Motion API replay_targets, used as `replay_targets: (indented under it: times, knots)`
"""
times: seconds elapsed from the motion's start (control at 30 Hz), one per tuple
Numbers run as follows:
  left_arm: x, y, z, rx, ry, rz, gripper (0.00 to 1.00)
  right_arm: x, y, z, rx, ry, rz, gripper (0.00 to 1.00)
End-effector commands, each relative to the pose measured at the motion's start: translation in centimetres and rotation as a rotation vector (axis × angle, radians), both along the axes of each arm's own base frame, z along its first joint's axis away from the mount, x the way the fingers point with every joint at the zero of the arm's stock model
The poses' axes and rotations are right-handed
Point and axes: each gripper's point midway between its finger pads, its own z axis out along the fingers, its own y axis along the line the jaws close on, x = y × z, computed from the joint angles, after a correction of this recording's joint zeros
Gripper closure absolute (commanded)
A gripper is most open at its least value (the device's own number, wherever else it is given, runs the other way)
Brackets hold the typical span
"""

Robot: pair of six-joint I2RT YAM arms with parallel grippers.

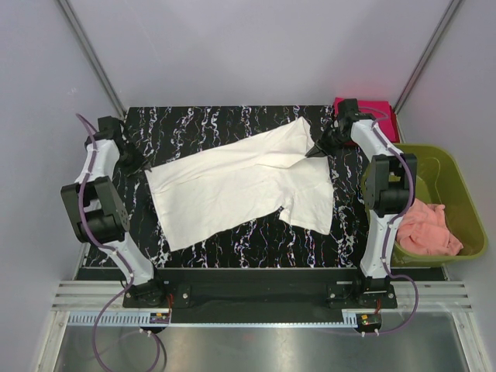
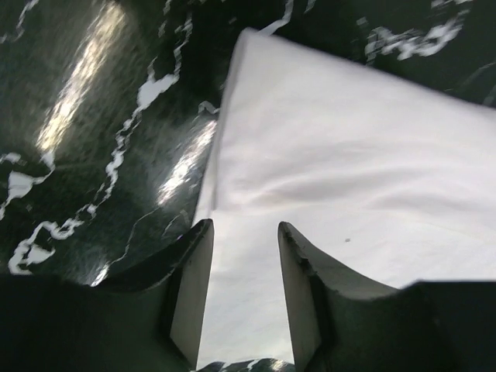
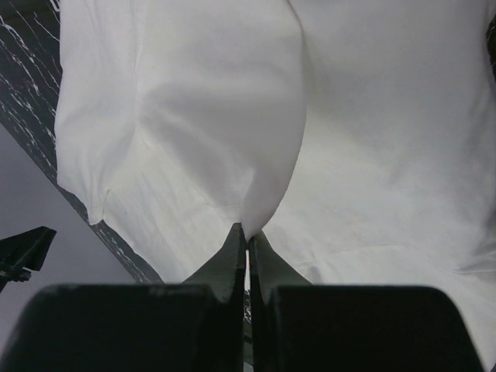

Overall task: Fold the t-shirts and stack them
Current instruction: Fold the tshirt

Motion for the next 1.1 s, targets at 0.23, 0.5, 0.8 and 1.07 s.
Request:
replay_targets:
  times: [0.23,0.5,0.8,1.07]
  knots:
    - [5.8,-1.8,-2.5,-0.144,-0.090,-0.056,0.65,-2.4,1.0,-0.9,-0.074,-0.003,0.000,1.00]
    - [4.7,-2.2,-2.8,-0.132,-0.069,-0.081,0.64,-0.7,0.8,-2.3,-0.100,-0.022,0.012,1.00]
    - [4.1,-4.7,-2.1,-0.155,-0.091,-0.110,0.64,4.3,3.4,1.0,0.073,-0.146,-0.047,1.00]
    - [2.9,-6.4,-2.5,-0.158,-0.071,-0.151,0.63,10.5,5.9,0.8,0.295,-0.164,-0.181,0.98]
